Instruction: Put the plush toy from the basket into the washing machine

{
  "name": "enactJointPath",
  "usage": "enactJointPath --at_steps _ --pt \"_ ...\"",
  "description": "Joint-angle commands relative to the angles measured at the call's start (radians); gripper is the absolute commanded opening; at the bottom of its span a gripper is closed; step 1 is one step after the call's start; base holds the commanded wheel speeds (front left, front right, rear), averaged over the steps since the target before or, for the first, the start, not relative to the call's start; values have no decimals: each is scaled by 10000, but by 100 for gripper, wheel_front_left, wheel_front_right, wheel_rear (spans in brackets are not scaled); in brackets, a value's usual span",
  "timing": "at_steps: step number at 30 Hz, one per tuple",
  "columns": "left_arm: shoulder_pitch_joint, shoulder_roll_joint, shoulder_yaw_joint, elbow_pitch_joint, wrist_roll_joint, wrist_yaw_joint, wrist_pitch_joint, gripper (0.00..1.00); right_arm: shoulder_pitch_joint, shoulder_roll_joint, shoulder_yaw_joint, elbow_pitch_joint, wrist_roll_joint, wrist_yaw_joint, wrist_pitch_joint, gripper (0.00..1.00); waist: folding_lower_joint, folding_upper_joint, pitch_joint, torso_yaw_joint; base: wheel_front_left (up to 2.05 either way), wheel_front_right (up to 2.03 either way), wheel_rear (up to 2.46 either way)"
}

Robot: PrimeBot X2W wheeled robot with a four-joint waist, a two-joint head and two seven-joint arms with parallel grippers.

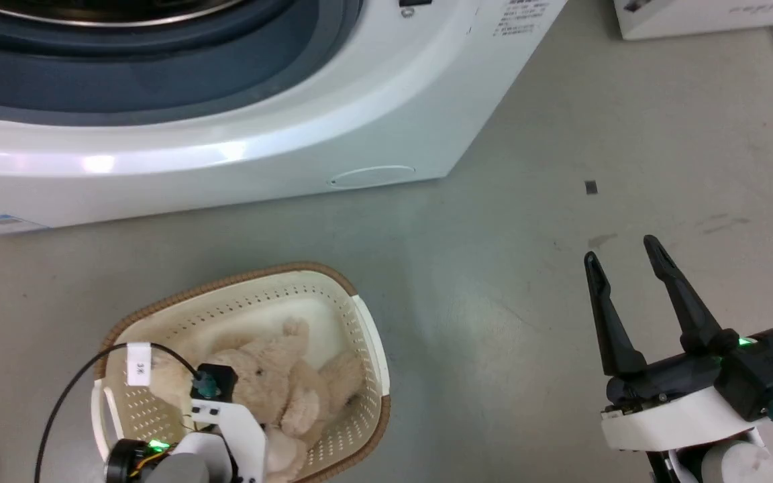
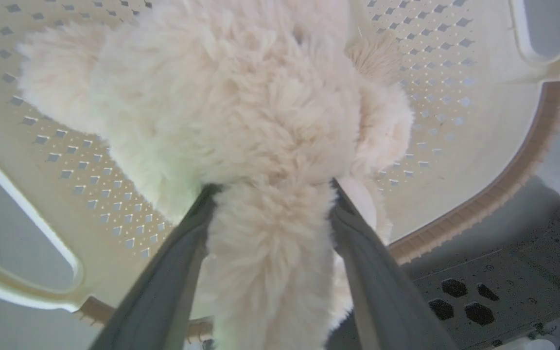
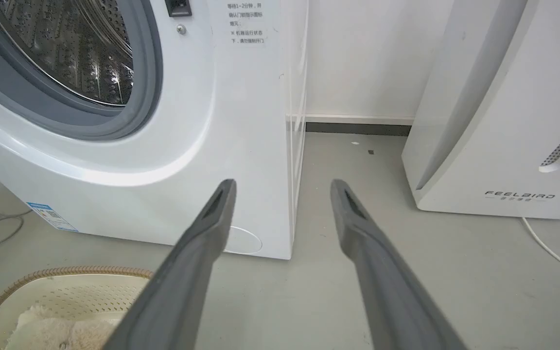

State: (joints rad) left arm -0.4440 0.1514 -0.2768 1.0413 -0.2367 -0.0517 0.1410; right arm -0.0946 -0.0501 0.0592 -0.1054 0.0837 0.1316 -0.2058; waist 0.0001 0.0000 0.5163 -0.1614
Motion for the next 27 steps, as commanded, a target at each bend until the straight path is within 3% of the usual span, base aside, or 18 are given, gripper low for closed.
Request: enactJointPath --at_steps 1,11,12,13,14,21,27 --pt "-252 122 -66 317 -115 66 76 100 -197 0 75 -89 79 -8 -121 100 -1 0 234 -99 0 0 0" --pt "-1075 355 -289 1350 -545 70 -36 100 -397 -1 289 -215 158 -9 -329 100 -1 0 1129 -275 0 0 0" --pt "-1135 355 -322 1454 -596 0 -52 94 -410 -1 295 -216 159 -9 -350 100 -1 0 1186 -281 0 0 0" --pt "-1193 356 -349 1557 -651 -72 -111 24 -423 -1 296 -214 160 -9 -371 100 -1 0 1231 -285 0 0 0" --pt "-1243 353 -366 1660 -717 -141 -212 0 -436 -1 298 -203 161 -9 -391 100 -1 0 1259 -285 0 0 0" --pt "-1304 272 -554 2378 -1102 -394 -850 0 -550 -1 433 -19 140 -9 -537 100 -1 0 936 -285 0 0 0" --pt "-782 100 -502 2492 -1394 -496 -1448 0 -388 -1 569 320 54 -9 -559 100 -1 0 -139 -146 0 0 0"
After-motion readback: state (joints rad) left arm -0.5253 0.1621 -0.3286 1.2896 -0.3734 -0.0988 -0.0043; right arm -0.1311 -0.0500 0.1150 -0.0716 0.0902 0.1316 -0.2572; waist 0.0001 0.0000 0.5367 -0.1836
